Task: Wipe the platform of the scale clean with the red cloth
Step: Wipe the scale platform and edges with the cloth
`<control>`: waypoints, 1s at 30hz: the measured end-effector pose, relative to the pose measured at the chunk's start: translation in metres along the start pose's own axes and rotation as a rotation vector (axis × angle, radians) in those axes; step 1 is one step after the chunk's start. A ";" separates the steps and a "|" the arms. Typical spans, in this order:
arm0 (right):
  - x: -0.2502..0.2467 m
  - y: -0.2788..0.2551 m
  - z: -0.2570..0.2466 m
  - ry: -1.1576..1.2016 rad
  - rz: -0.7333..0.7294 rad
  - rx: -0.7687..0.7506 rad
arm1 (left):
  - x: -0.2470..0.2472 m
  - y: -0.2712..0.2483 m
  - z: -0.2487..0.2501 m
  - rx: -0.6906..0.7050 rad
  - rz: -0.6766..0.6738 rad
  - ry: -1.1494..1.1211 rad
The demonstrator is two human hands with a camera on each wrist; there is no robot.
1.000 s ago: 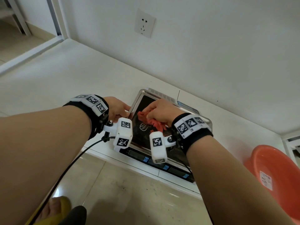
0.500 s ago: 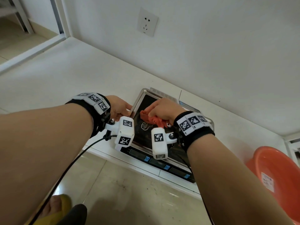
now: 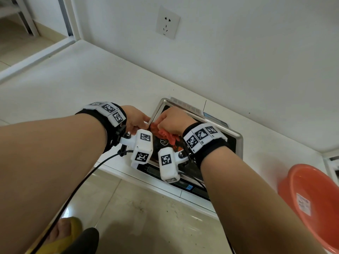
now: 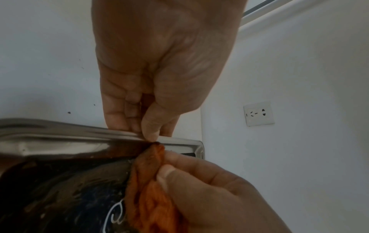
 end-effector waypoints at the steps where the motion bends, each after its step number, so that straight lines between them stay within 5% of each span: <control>1: -0.002 -0.002 0.001 0.016 -0.029 0.002 | 0.000 -0.001 0.001 0.004 -0.001 -0.008; 11: -0.034 0.000 0.055 0.444 0.184 0.166 | 0.004 -0.008 0.001 -0.025 -0.001 -0.047; 21: -0.046 0.016 0.060 -0.120 0.395 0.112 | 0.003 -0.012 0.002 -0.021 0.008 -0.036; 28: -0.038 0.000 0.037 -0.370 0.165 0.003 | 0.002 -0.008 -0.001 -0.033 -0.006 -0.059; 30: -0.035 0.002 0.037 -0.462 0.198 -0.024 | 0.003 -0.006 0.000 -0.022 -0.010 -0.055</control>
Point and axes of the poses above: each hand's wrist, its own y-axis towards the middle knuckle, its own x-axis out of the palm, z = x × y, the point moved 6 cm from there along y, towards the middle knuckle, and after that the axes turned 6 degrees about -x, right-handed, at the moved point
